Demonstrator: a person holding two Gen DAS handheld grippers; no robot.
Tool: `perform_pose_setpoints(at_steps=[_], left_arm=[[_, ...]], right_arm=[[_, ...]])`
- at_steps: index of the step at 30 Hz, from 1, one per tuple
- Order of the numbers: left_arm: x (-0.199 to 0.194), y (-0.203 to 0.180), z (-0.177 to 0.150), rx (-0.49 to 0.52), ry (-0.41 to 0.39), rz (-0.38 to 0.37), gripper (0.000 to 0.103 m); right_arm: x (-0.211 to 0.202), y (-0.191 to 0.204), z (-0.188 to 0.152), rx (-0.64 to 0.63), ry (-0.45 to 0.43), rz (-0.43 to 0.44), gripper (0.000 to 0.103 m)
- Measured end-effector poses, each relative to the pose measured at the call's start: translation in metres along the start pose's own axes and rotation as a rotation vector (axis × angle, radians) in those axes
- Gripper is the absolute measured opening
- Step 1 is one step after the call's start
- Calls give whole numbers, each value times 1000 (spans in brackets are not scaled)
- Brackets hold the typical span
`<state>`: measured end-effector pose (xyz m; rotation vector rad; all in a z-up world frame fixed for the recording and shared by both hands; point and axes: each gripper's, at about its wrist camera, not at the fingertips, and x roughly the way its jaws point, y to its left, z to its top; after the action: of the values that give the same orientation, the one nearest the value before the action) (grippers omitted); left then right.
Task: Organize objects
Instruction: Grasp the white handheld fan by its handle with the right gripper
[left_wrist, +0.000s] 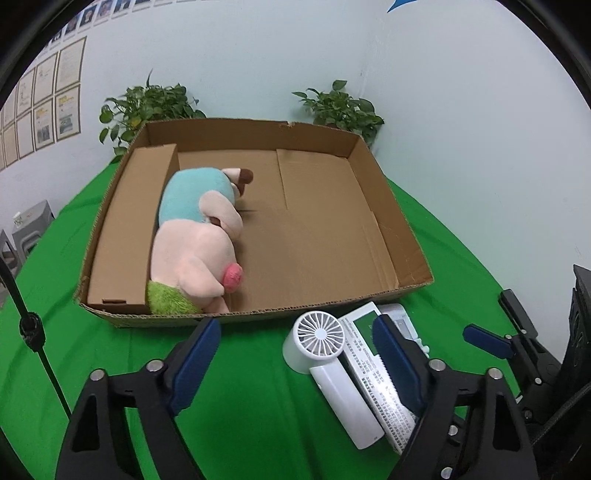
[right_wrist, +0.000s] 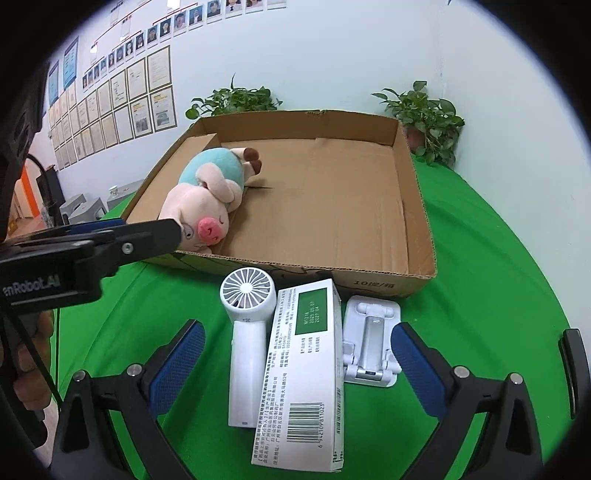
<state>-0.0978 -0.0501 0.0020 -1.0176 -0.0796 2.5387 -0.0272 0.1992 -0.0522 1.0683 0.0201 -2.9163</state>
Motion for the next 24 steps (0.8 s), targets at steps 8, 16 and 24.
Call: perform_pose_setpoints(at_steps=[8,16,24], left_arm=[[21,10,-2,-46,79,-69,54],[48,22,-11,-104,154,-161,79],[101,29,-39,-201,383,-400,79]], right_arm=[[5,4,-2,-14,13,26,93],[18,14,-15,-54,70,88,96],[15,9,-49,-22,76,272,96]])
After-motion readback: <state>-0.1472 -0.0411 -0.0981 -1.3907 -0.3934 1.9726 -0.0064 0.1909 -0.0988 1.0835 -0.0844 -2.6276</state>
